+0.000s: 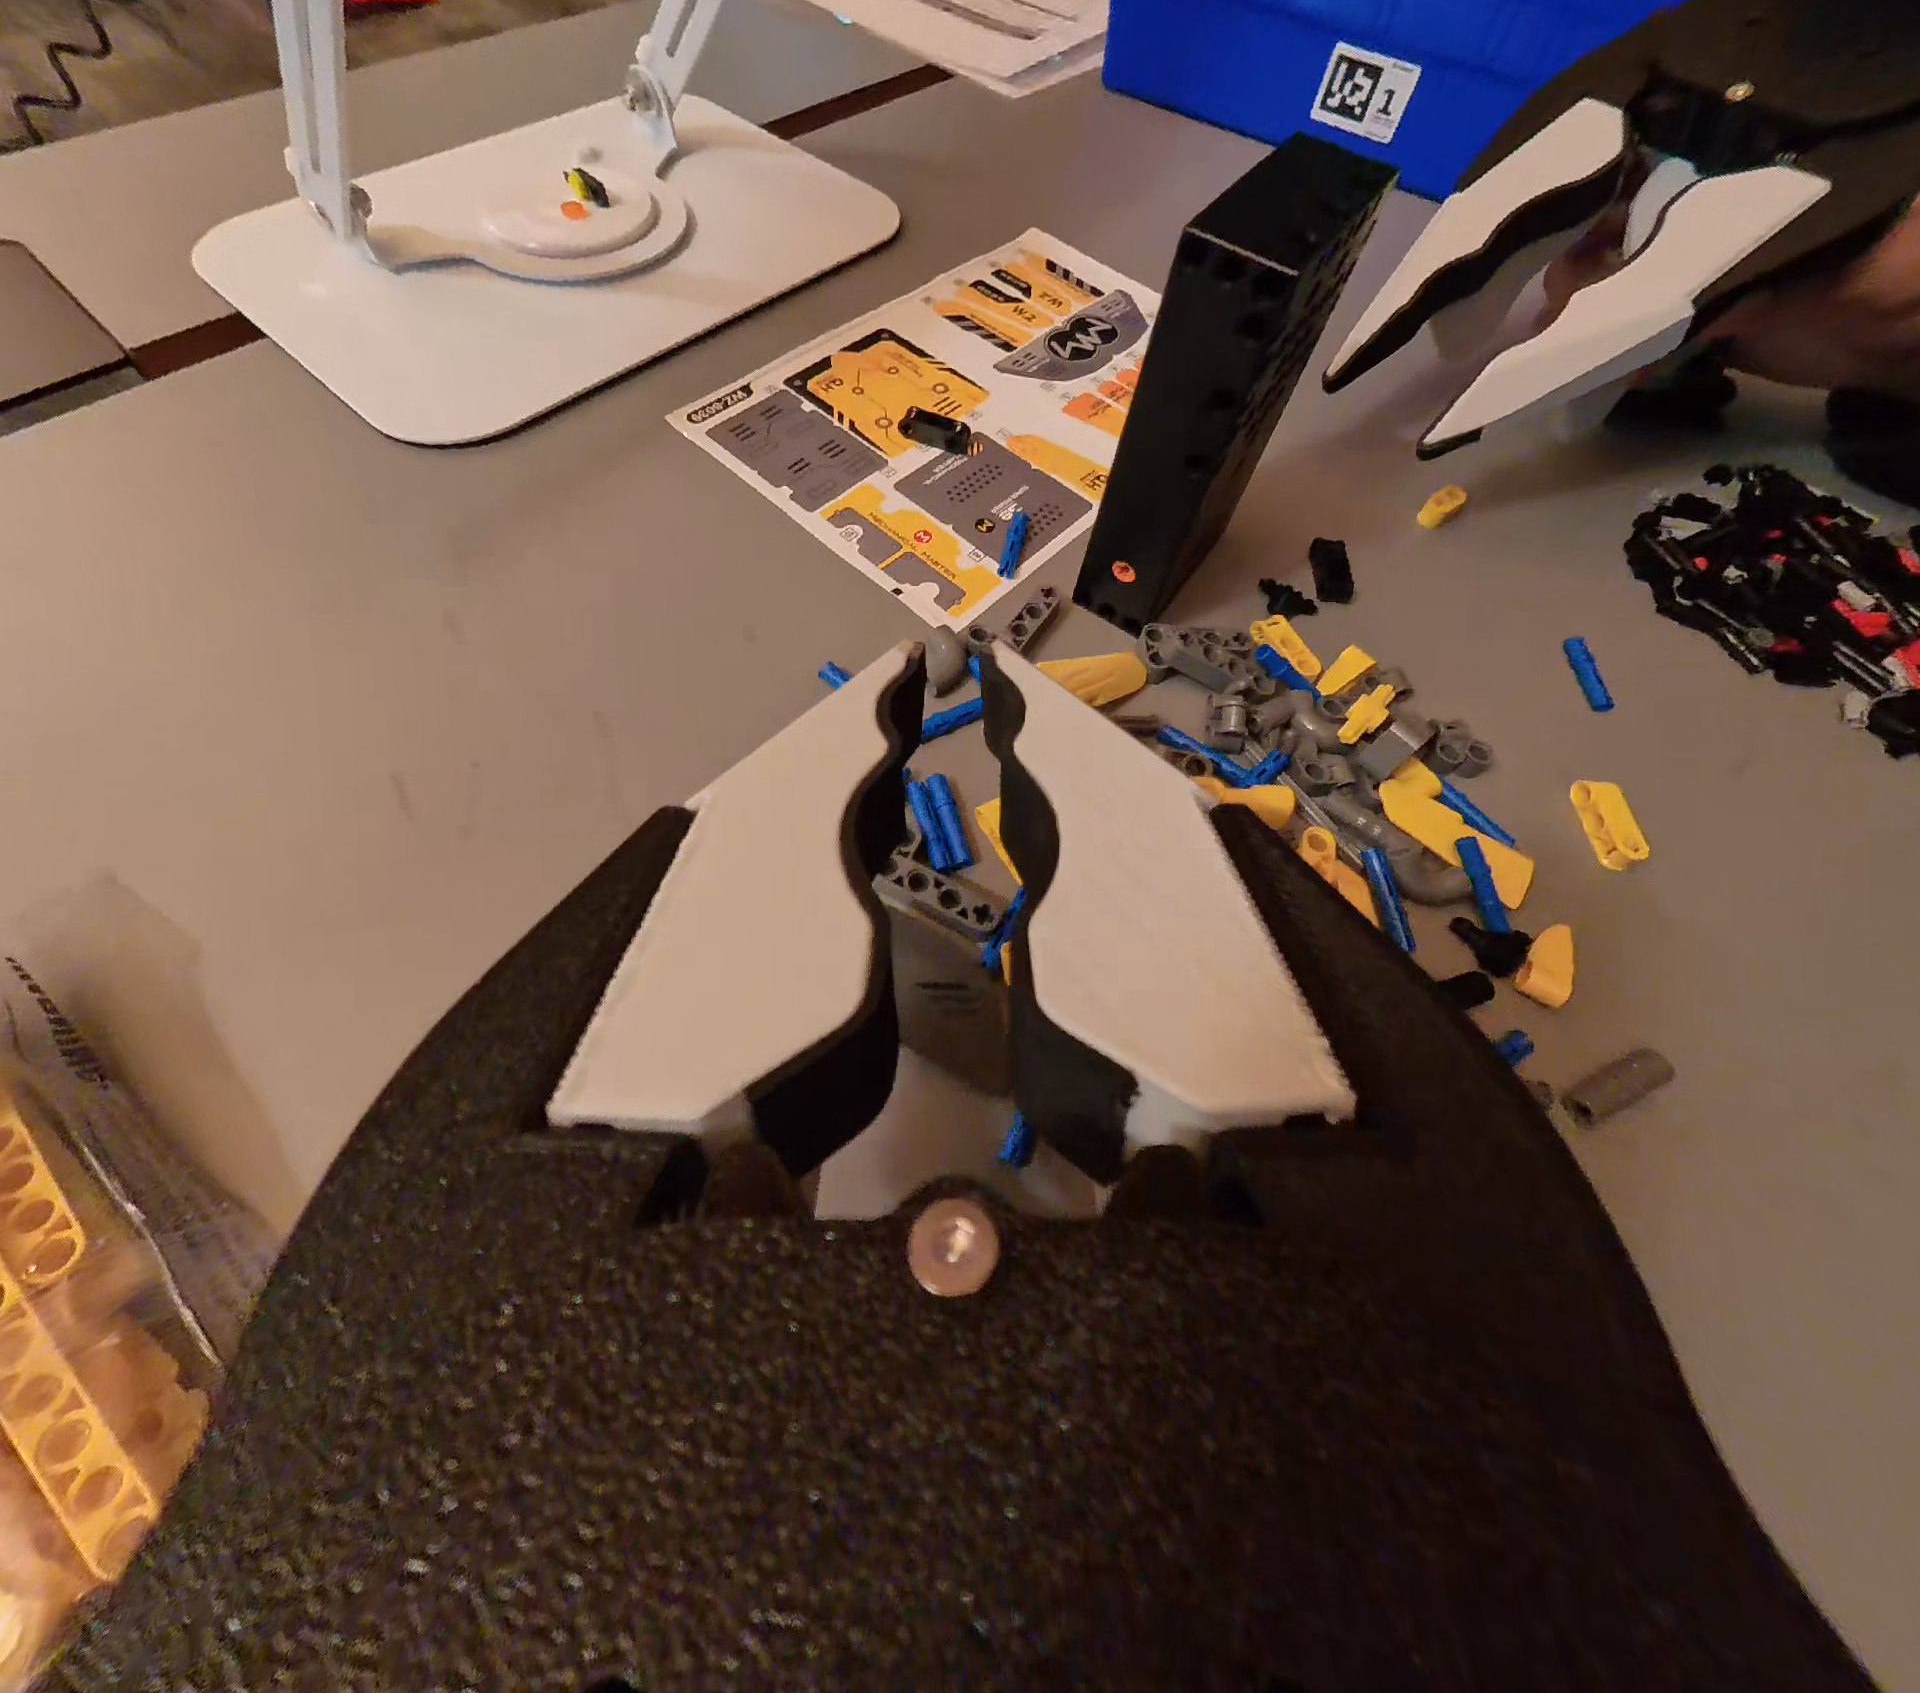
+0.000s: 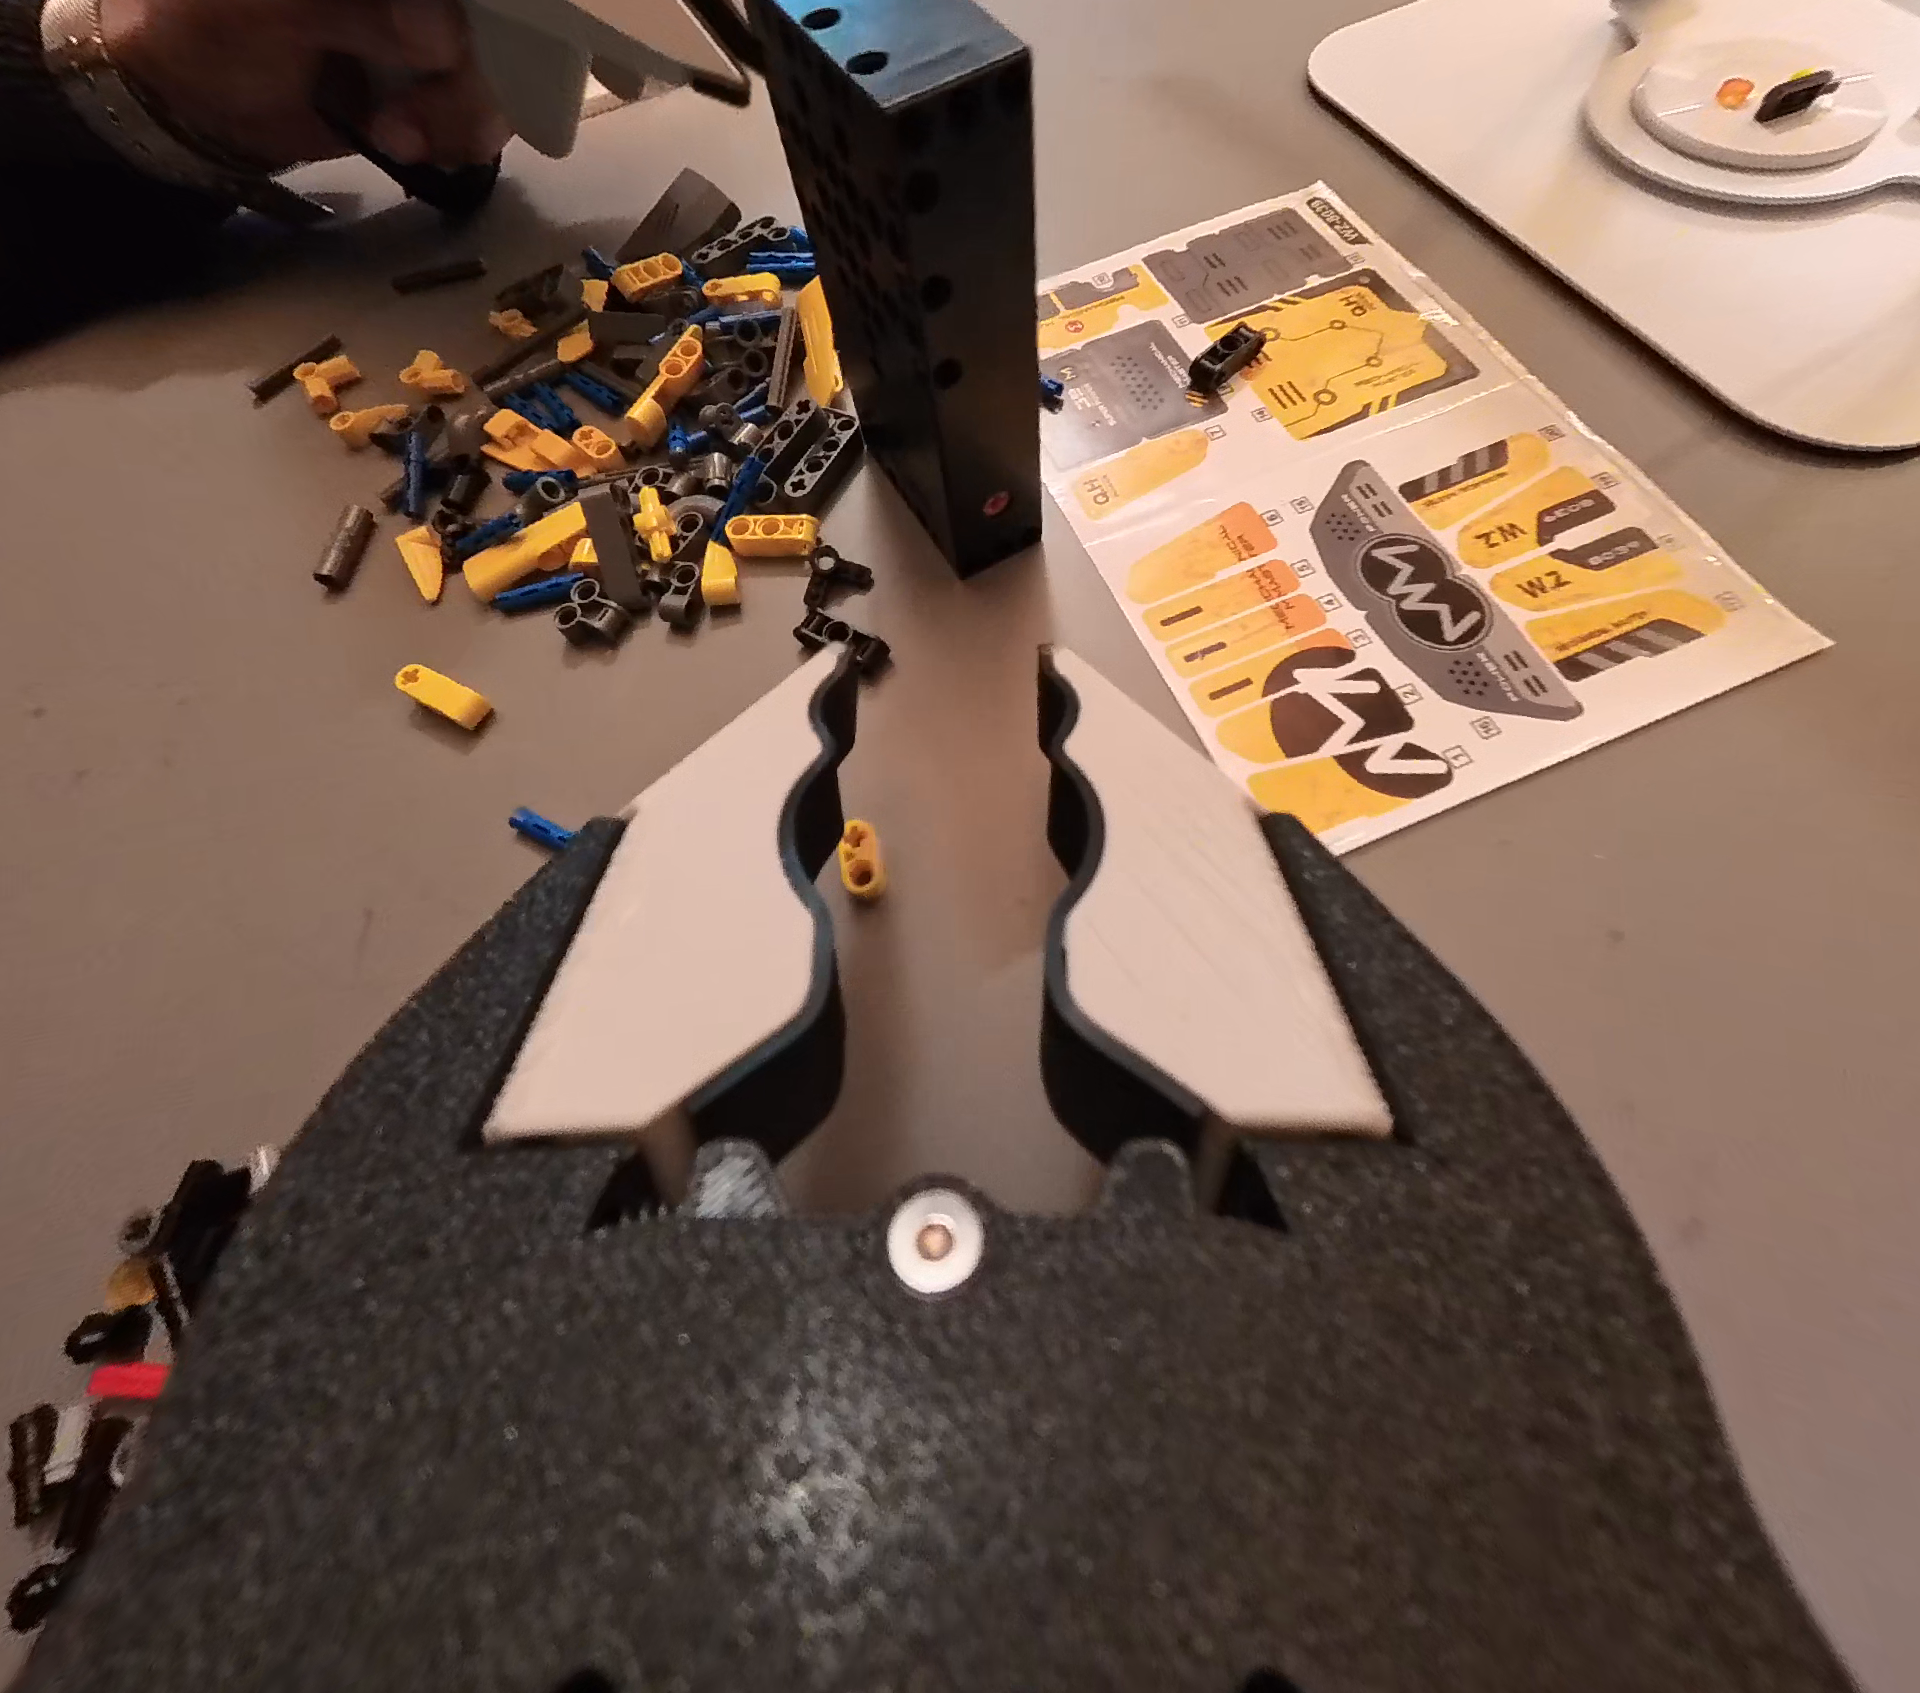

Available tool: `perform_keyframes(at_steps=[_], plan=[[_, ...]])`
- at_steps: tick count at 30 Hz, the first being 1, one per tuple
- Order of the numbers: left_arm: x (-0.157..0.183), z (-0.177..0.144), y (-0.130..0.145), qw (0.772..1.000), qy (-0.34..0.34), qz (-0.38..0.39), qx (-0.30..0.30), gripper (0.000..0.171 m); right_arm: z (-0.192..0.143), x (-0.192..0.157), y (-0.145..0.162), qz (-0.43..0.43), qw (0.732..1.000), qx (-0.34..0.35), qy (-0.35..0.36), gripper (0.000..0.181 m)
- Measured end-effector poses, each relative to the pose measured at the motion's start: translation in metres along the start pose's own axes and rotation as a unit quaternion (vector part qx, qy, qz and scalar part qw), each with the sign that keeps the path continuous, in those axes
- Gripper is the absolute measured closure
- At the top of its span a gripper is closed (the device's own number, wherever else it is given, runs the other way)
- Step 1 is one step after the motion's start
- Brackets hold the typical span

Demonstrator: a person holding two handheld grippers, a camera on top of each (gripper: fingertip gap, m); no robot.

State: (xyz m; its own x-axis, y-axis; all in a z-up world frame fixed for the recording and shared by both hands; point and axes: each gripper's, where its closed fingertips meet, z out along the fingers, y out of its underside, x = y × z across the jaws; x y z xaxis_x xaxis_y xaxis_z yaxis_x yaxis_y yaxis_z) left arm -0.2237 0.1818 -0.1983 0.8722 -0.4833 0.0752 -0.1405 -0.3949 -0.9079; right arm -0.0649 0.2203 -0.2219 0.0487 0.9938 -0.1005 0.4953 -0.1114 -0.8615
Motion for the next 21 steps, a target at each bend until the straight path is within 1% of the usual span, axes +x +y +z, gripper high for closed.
perform_keyframes(at_steps=[5, 8, 15, 18, 21], plan=[[-0.002, 0.001, 0.008, 1.000, -0.004, 0.001, -0.027, 0.163, -0.001, 0.005, -0.001, 0.010, 1.000, 0.004, 0.012, 0.148], [-0.021, -0.001, 0.020, 0.997, -0.050, 0.022, -0.061, 0.162, -0.001, 0.006, -0.001, 0.018, 1.000, 0.003, 0.008, 0.148], [-0.027, -0.003, 0.019, 0.997, -0.051, 0.000, -0.055, 0.162, -0.004, 0.010, -0.003, 0.045, 0.999, 0.017, 0.004, 0.148], [-0.028, -0.002, 0.021, 0.997, -0.053, -0.001, -0.059, 0.162, -0.005, 0.011, -0.004, 0.056, 0.998, 0.022, -0.001, 0.148], [-0.030, 0.000, 0.024, 0.996, -0.044, -0.023, -0.068, 0.162, -0.007, 0.012, -0.006, 0.066, 0.997, 0.029, -0.005, 0.148]])
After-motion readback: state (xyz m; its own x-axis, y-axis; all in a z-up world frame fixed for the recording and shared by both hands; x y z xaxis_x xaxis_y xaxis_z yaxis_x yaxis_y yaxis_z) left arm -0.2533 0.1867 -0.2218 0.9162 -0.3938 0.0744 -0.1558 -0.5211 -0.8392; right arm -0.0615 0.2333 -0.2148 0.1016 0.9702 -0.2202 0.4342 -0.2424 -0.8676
